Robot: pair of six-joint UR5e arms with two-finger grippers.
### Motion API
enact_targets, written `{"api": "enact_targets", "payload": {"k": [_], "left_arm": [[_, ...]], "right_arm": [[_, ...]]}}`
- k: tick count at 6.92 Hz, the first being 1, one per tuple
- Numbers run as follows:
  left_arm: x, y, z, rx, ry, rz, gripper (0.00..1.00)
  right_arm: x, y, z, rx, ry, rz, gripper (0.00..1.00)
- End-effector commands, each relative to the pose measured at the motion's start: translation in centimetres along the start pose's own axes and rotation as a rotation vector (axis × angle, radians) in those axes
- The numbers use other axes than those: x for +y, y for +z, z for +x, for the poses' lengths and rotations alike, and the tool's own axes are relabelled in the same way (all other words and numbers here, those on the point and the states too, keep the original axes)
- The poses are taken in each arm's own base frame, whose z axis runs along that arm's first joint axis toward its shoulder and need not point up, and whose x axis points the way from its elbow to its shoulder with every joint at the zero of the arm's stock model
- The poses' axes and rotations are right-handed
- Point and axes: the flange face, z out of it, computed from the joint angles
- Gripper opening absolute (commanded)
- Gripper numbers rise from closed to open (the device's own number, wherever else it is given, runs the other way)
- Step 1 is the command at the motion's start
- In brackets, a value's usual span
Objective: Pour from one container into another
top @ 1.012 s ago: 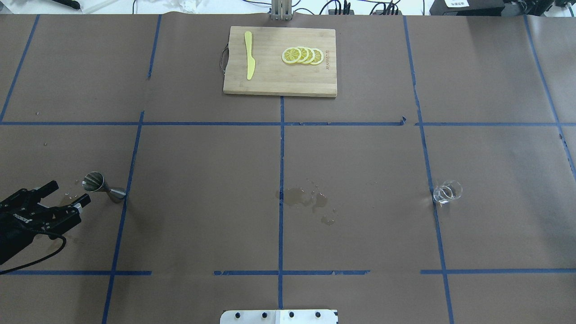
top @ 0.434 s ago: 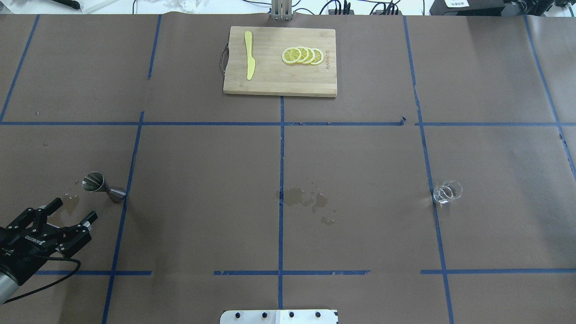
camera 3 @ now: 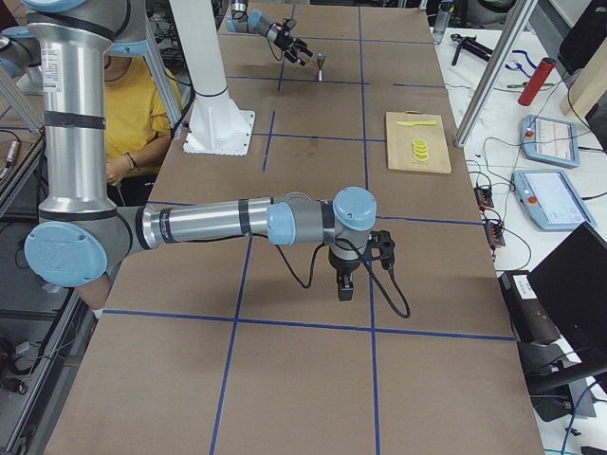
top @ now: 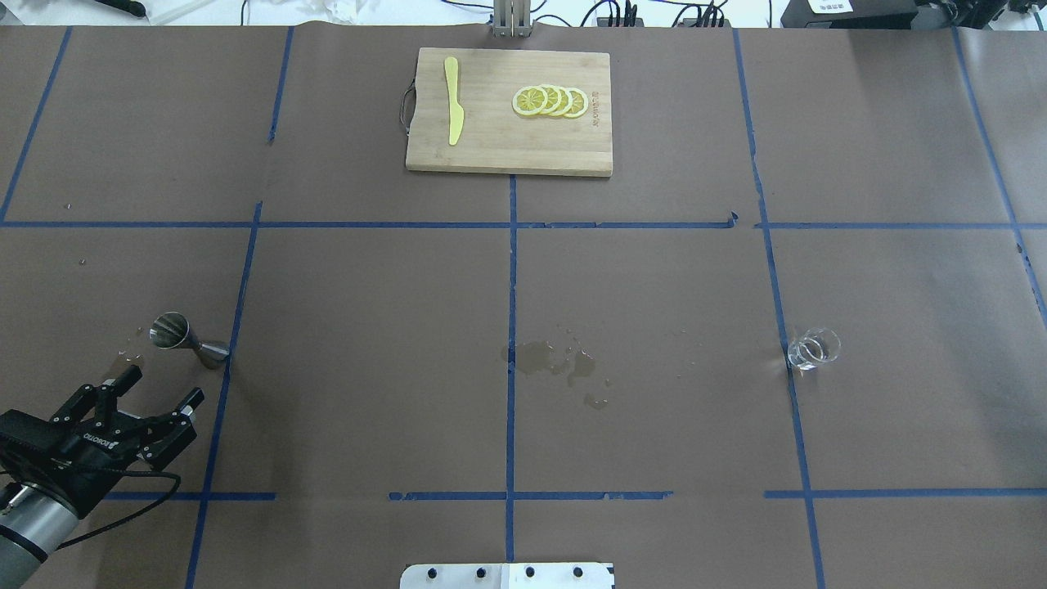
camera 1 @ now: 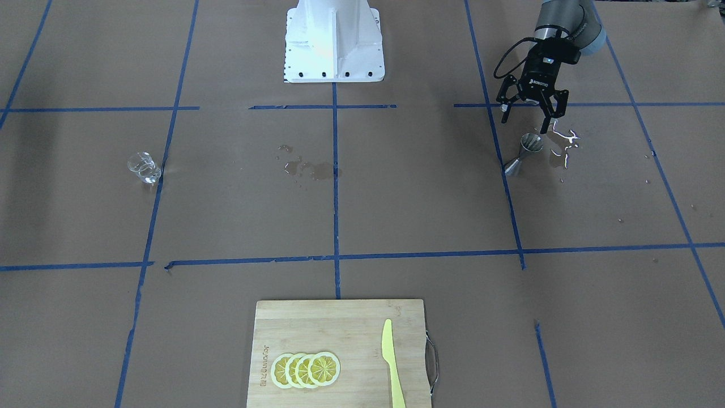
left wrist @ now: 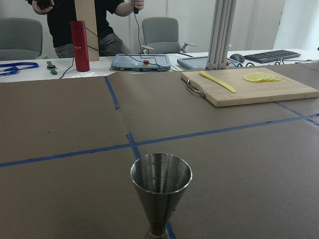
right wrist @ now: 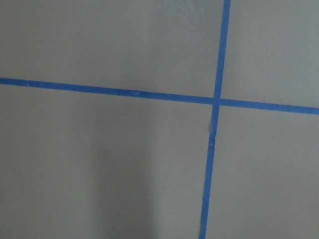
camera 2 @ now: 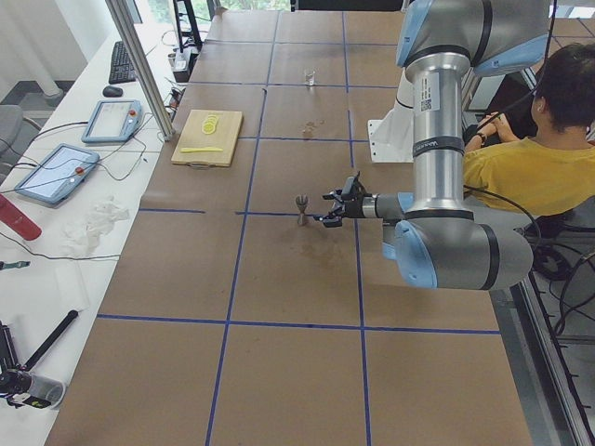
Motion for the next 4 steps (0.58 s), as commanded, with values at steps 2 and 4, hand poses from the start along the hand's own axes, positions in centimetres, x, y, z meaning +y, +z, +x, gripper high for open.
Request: {"api": "enact_targets", "payload": {"k": [2,4], "left_arm": [[2.1,1.8,2.3,0.009,-0.005,0.002,0.99],[2.0,1.9,2.1,0.008,0.002,0.002,0.99]], "right_arm": [[0.0,0.0,0.0,0.0,-0.001,0.001,1.0],[0.0,0.0,0.0,0.0,-0.001,0.001,1.0]]}}
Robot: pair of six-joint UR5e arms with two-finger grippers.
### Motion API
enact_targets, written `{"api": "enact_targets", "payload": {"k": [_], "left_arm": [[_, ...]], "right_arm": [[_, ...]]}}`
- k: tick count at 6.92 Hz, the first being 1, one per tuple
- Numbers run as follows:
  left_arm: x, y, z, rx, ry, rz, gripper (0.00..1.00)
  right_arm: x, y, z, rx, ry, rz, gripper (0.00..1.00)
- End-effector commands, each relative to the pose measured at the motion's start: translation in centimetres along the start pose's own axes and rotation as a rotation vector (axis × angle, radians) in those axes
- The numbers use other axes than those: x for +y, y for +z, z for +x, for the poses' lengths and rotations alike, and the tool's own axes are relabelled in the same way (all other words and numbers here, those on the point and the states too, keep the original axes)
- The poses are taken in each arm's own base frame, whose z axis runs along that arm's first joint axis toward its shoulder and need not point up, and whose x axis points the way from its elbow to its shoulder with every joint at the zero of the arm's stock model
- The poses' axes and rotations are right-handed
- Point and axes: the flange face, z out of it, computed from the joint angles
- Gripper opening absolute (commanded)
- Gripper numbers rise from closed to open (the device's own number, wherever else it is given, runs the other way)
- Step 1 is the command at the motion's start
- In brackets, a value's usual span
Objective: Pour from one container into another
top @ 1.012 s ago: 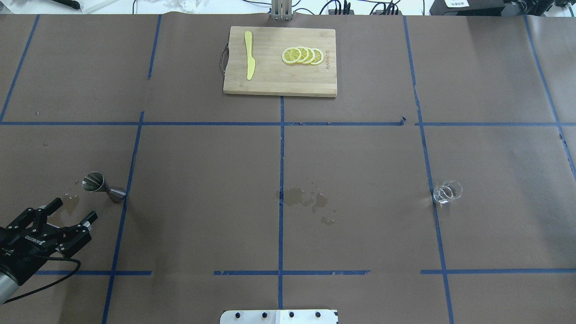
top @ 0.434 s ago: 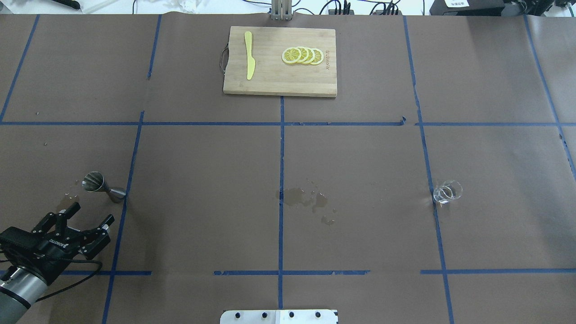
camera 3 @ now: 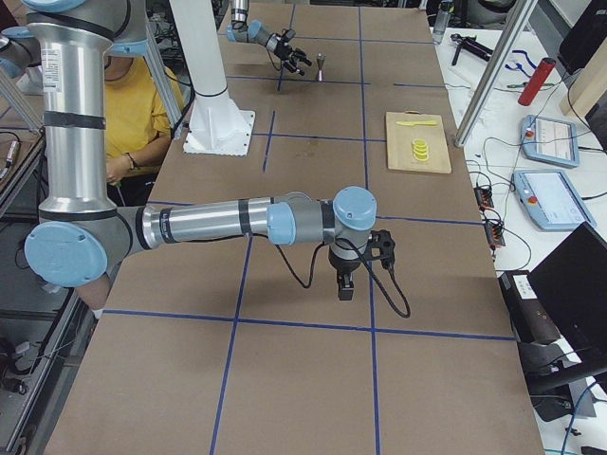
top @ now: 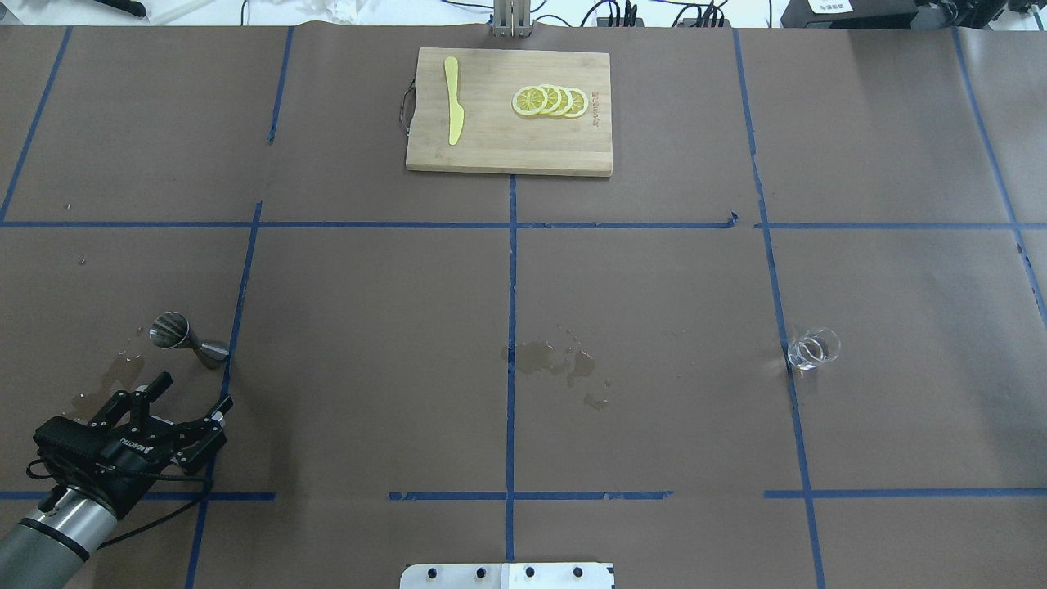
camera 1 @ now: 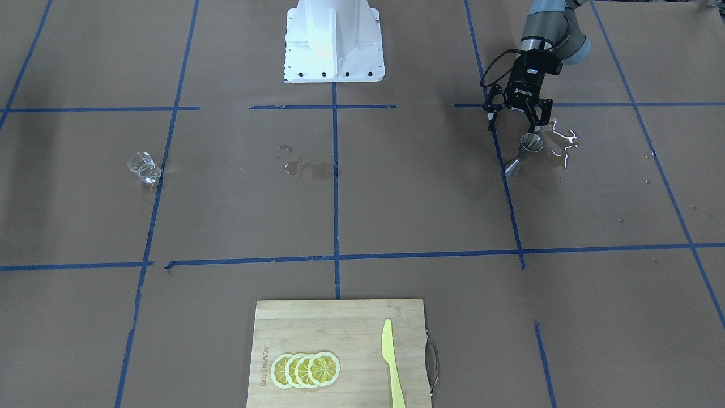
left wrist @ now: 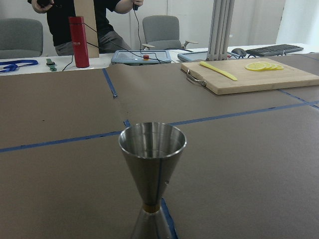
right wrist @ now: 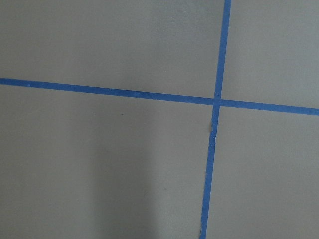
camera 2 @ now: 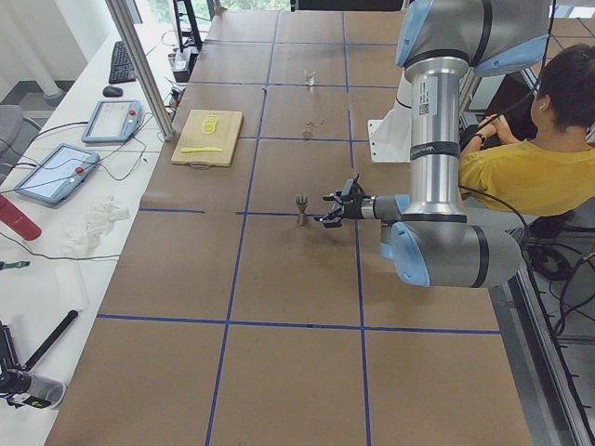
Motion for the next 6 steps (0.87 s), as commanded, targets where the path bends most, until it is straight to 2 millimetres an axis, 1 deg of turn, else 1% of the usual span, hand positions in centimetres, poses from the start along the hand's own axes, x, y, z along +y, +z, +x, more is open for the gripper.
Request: {"api": "enact_targets", "payload": {"k": [1,3,4,5,6], "left_arm": [[-0.6,0.6,-0.5,-0.014,-0.006,0.015,0.99],[-1.8,1.8,-1.9,-0.051,-0.02,0.051,0.99],[-2.8,2.5,-2.5,-0.07,-0.034,0.077,0.99],[-3.1,2.8,-2.7,-0.075,-0.043,0.088,0.99],[-2.4,3.3,-3.1,-0.083,-0.067,0.086,0.99]], "right_arm": [[0.0,0.0,0.0,0.0,0.0,0.0,1.0],[-0.2,-0.2,-0.1,0.0,-0.002,0.004,1.0],[-0.2,-0.3,-0.2,0.0,-0.003,0.005,1.0],[-0.2,-0.2,-0.1,0.0,-0.002,0.004,1.0],[-0.2,-0.2,-0.1,0.0,-0.002,0.004,1.0]]}}
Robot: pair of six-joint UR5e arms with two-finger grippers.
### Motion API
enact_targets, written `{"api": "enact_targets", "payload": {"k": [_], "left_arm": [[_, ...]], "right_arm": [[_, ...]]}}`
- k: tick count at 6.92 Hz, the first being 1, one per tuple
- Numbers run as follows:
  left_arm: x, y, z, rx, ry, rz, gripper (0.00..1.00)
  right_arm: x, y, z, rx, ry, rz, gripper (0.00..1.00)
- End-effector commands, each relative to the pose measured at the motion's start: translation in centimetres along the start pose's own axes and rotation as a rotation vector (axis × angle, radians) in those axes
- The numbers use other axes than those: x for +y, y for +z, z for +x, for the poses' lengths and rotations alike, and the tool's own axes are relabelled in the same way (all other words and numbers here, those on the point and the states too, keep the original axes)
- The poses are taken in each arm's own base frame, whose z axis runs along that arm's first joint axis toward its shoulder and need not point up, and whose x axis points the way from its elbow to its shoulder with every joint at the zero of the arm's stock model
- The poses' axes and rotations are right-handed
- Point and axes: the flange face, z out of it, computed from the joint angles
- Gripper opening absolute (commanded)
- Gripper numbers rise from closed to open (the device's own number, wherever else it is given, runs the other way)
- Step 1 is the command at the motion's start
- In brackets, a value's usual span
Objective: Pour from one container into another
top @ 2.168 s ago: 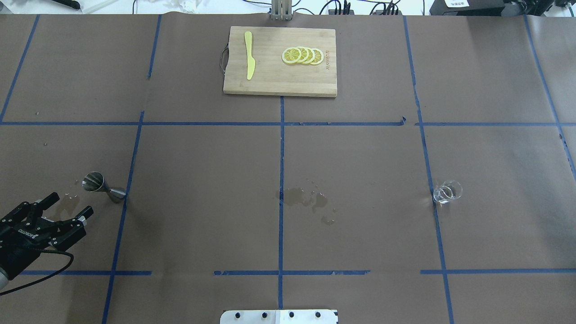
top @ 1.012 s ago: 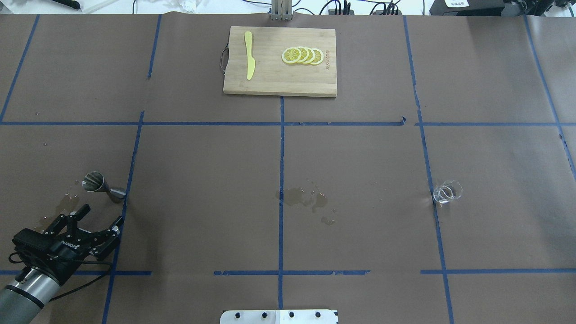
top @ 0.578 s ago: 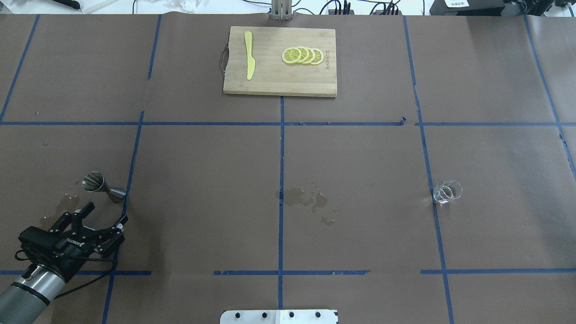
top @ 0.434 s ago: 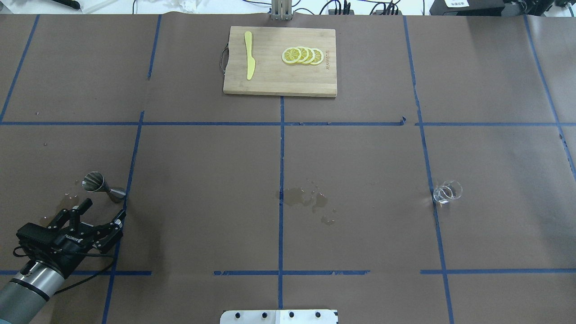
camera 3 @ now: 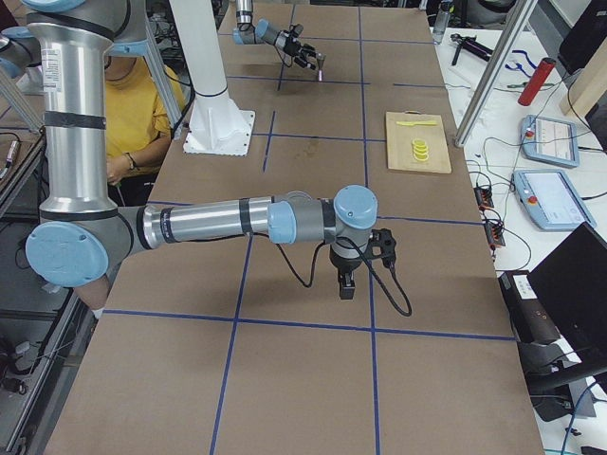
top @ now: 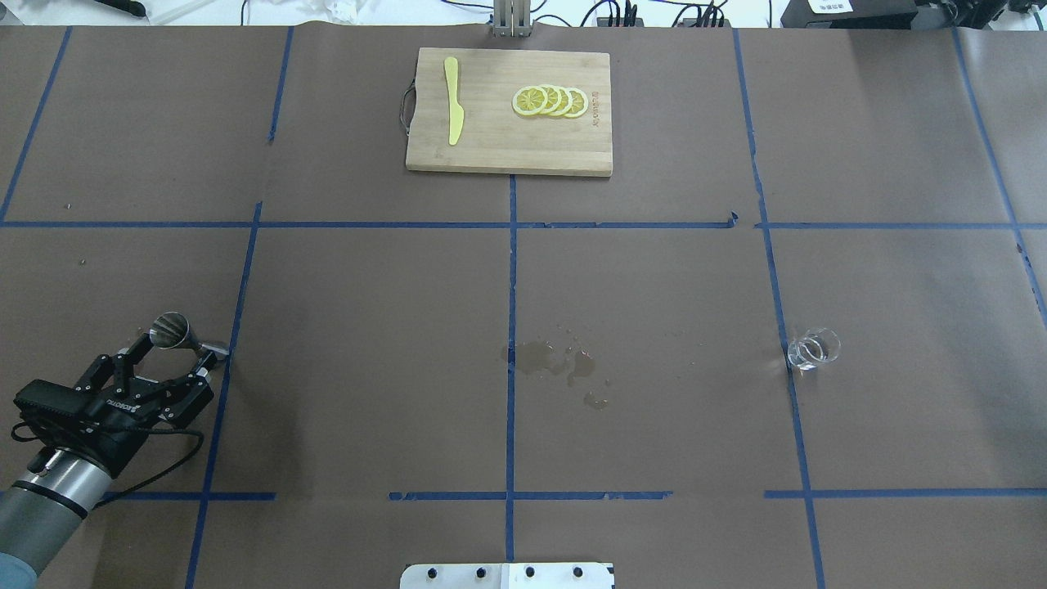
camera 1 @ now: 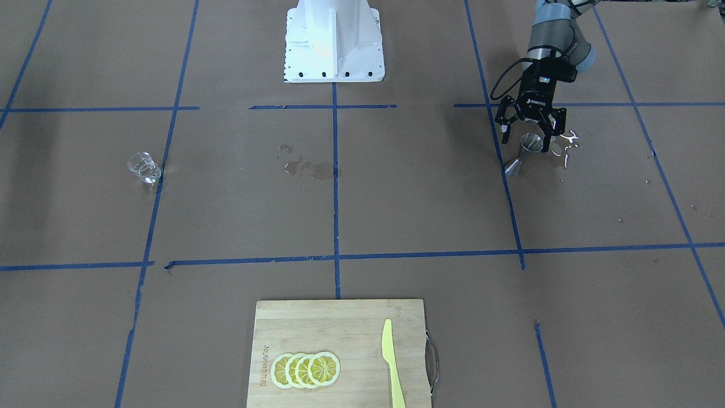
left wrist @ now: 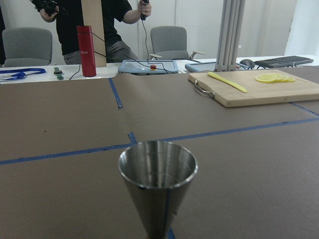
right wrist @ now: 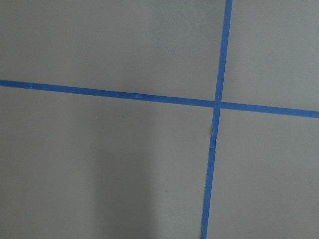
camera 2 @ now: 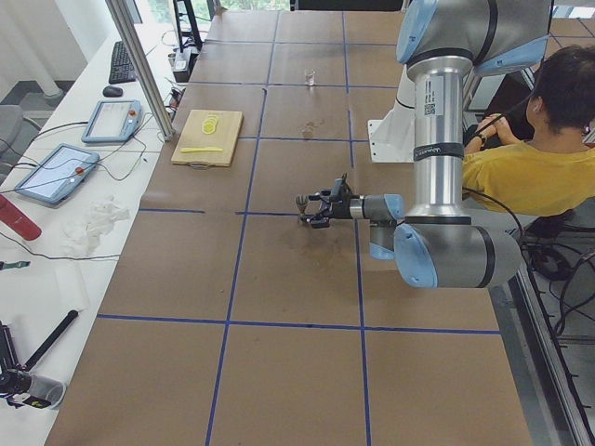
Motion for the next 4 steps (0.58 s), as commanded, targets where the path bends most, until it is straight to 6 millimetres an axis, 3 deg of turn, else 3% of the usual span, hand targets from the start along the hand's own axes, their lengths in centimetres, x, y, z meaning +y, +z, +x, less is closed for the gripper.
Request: {"api": "enact_targets", "payload": {"k": [1,4], "left_arm": [[1.23,1.2,-0.18,-0.016,-0.025,0.004,0.99],[1.74,1.72,0.58,-0.014,-0.029,0.006,0.99]], "right_arm": [[-0.07,-0.14,-0.04,0.0,-0.001,0.003,1.0],[-0.01,-0.35,-0.16,-0.001,-0.002,0.006,1.0]]}}
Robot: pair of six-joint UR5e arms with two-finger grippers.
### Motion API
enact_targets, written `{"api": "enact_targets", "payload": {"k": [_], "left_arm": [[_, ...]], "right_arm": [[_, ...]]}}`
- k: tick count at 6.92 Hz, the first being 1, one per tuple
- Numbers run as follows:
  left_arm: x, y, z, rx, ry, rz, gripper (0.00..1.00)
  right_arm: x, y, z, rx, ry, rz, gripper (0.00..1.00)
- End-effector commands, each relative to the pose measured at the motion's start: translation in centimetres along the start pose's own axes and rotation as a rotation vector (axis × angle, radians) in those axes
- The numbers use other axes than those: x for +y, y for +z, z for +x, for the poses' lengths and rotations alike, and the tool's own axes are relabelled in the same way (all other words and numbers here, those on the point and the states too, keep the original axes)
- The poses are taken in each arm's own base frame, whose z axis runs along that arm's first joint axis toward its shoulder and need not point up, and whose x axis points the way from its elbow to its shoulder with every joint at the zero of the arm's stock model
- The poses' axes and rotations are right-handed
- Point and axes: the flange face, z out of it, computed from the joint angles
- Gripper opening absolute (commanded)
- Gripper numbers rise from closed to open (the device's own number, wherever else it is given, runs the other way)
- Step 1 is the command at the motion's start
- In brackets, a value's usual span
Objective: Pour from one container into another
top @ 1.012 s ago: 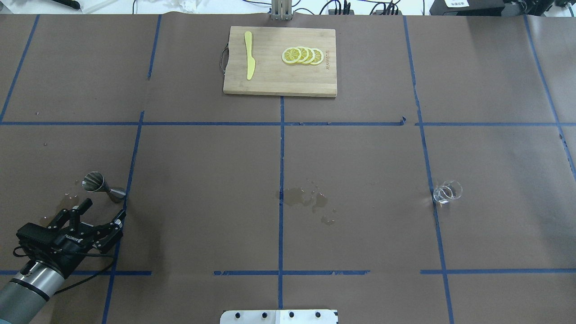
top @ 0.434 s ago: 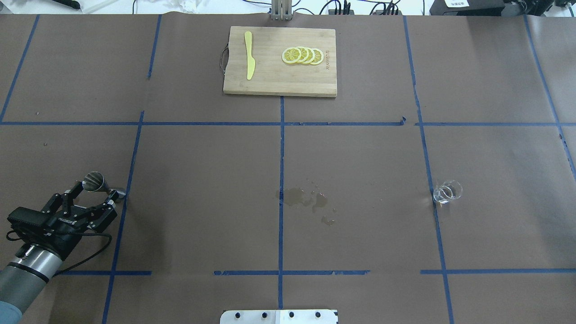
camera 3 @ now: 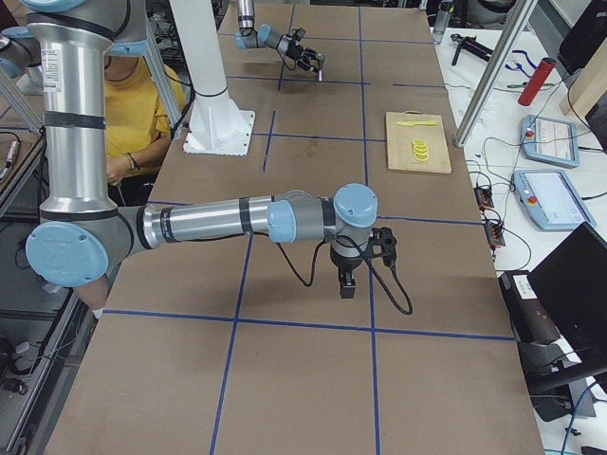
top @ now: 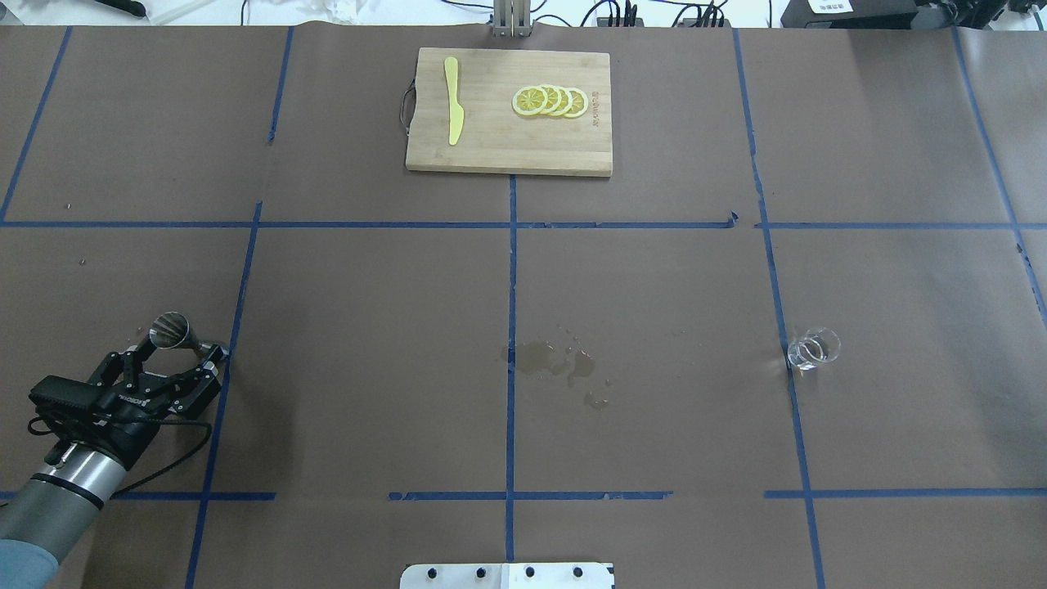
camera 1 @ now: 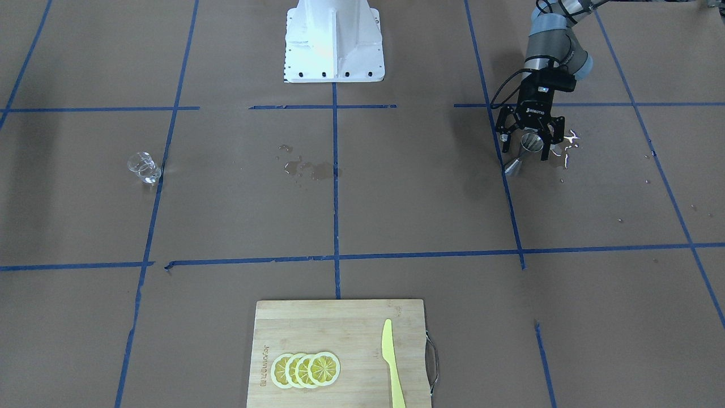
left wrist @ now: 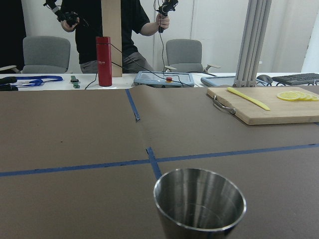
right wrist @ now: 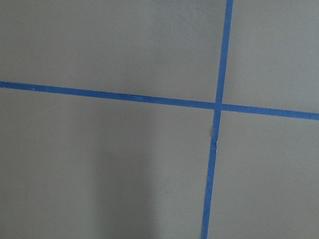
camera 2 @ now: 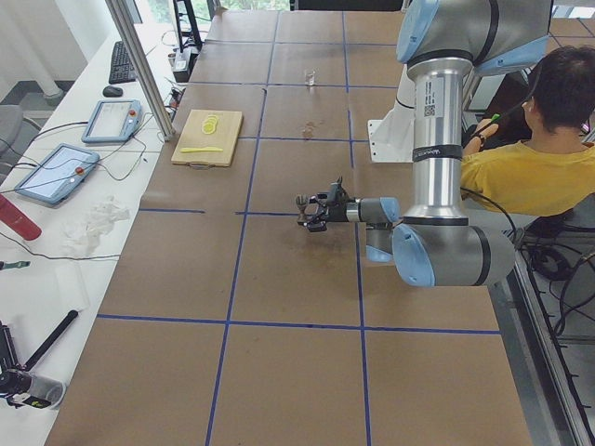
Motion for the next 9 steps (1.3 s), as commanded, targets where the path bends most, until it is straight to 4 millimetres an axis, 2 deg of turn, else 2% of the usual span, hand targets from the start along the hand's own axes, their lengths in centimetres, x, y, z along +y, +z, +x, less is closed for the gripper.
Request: {"api": "enact_targets", "payload": {"k": [1,2,3,6,7,9], "left_arm": [[0.2,0.3,0.6,0.004,-0.007,0.001,0.99],[0.2,0.3,0.6,0.004,-0.007,0.001,0.98],[0.3,0.4,0.6,0.007,-0.008,-0.004,0.89],[0.1,1.2,-0.5,-0.004,0.004,-0.012,0.89],[0.1,1.2,-0.5,-0.002,0.002,-0.013,0.85],[0.2,1.3,-0.4,-0.003,0.01,-0.014,0.53]], "right_arm": [[0.0,0.0,0.0,0.0,0.0,0.0,1.0],[0.0,0.0,0.0,0.001,0.0,0.0,1.0],[0.0,0.0,0.0,0.001,0.0,0.0,1.0],[0.2,0.1,0.1,0.001,0.002,-0.002,1.0],[0.2,0.1,0.1,0.001,0.001,-0.001,1.0],[0.1,0.0,0.0,0.001,0.0,0.0,1.0]]}}
